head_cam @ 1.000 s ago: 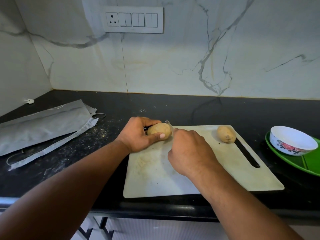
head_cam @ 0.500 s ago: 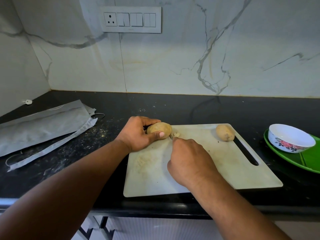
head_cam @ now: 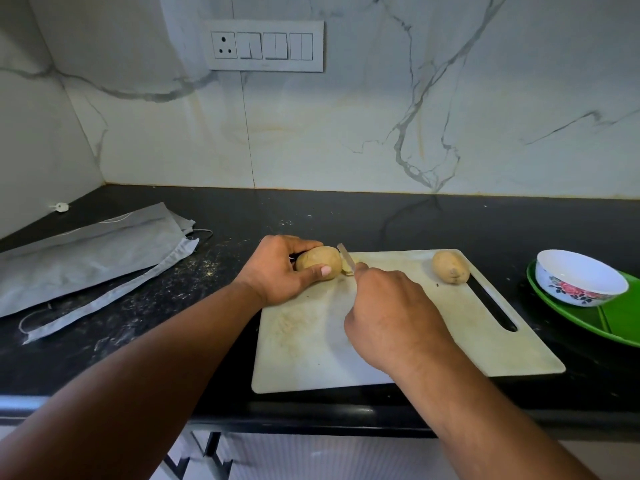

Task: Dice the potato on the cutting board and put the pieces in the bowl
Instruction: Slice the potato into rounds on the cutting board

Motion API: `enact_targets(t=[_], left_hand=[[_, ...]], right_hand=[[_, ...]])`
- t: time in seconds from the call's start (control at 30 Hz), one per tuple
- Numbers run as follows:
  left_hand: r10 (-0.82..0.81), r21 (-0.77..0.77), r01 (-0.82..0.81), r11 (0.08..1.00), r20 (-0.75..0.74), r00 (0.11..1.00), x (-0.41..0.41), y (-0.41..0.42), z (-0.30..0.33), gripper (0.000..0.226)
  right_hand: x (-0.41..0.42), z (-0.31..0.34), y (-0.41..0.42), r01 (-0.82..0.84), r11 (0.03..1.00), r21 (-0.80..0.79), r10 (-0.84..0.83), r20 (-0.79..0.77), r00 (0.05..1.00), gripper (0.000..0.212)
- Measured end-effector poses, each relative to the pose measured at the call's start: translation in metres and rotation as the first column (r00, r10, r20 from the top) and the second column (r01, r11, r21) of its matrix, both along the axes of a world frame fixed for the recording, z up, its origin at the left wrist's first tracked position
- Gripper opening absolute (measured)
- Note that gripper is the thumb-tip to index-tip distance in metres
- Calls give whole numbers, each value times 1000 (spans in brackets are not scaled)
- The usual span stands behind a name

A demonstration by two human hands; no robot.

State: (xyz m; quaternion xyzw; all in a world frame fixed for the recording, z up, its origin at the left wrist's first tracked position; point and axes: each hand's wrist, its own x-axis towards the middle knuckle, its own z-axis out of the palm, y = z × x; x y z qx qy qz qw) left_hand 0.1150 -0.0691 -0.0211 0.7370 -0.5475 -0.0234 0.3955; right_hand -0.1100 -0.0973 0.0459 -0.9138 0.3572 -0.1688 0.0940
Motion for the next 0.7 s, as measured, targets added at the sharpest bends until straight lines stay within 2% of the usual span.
enact_targets(t=[0.23,0.4,0.53,0.7], left_hand=[[-5,-15,5,1000,5,1000,0,0,1,51],[-15,-26,16,1000,14,1000,1,0,-2,57],[-18,-22,18,1000,16,1000,2,1,-1,59],[-12,-23,13,1000,15,1000,3,0,-2,59]], right_hand=[[11,1,-3,-2,1000,19,2,-6,1000,36],[31,-4,-10,20,999,48,-19,-21,1000,24],[47,-5,-16,14,995,100,-12,-22,1000,23],[40,-11,-9,5,998,58,-3,-37,999,21]])
